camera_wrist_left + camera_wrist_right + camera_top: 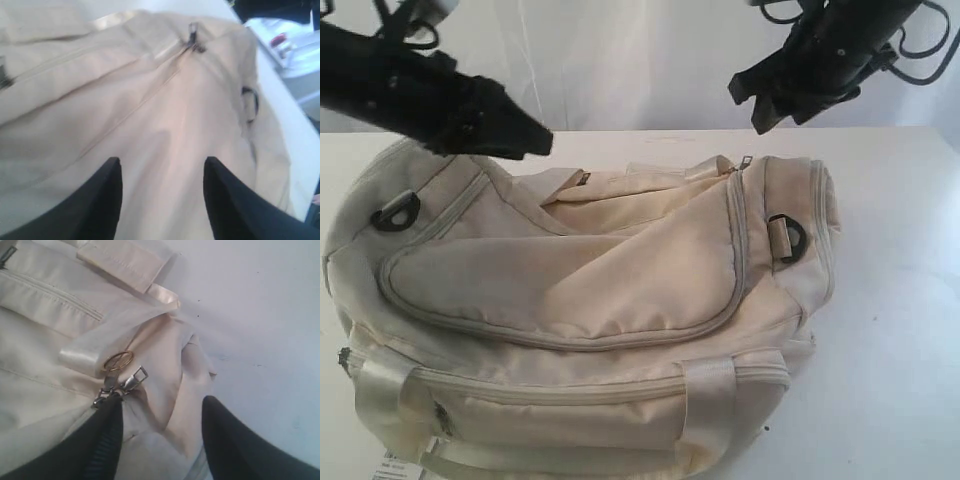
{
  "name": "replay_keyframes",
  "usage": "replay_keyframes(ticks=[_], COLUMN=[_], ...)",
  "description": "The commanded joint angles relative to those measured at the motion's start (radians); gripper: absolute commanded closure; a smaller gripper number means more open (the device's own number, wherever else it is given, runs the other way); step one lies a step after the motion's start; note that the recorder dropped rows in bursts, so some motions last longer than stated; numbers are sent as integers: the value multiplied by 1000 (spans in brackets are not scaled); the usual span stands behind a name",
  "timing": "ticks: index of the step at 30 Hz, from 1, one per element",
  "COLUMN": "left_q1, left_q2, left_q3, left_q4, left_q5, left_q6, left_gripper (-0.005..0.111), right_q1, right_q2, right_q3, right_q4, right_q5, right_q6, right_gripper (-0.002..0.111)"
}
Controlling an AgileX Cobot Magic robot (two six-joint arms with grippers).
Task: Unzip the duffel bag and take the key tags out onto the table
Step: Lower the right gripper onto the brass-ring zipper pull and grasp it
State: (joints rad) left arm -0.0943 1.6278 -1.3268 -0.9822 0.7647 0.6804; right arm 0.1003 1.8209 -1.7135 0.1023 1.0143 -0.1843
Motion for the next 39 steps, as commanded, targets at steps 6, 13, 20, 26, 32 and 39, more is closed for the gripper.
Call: replay_keyframes(ticks=[6,13,20,26,32,39], left_q1=[-132,-190,-227,-206,-207,-207], left_q2=[537,769,805,803,803,803], left_q3=[-511,-766,-845,-964,-1078,-1107], left_q4=[-296,-285,-279,-279,-279,-279], left_q5=[72,122,109,184,258,284], left_q6=[97,-14,-25,-32,-53,-64], left_gripper=[52,46,82,107,107,107], right_q1=[-2,-2,-2,-2,-2,-11], right_q2=[-130,-139,-139,-114,-45,17], right_q3=[-10,-7,-7,-7,-7,-7], right_q4=[-23,-23,-23,-19,-26,-84], right_q5=[115,118,110,67,-17,-106], right_q6=[54,54,54,54,54,116], right_gripper=[62,62,62,62,67,78])
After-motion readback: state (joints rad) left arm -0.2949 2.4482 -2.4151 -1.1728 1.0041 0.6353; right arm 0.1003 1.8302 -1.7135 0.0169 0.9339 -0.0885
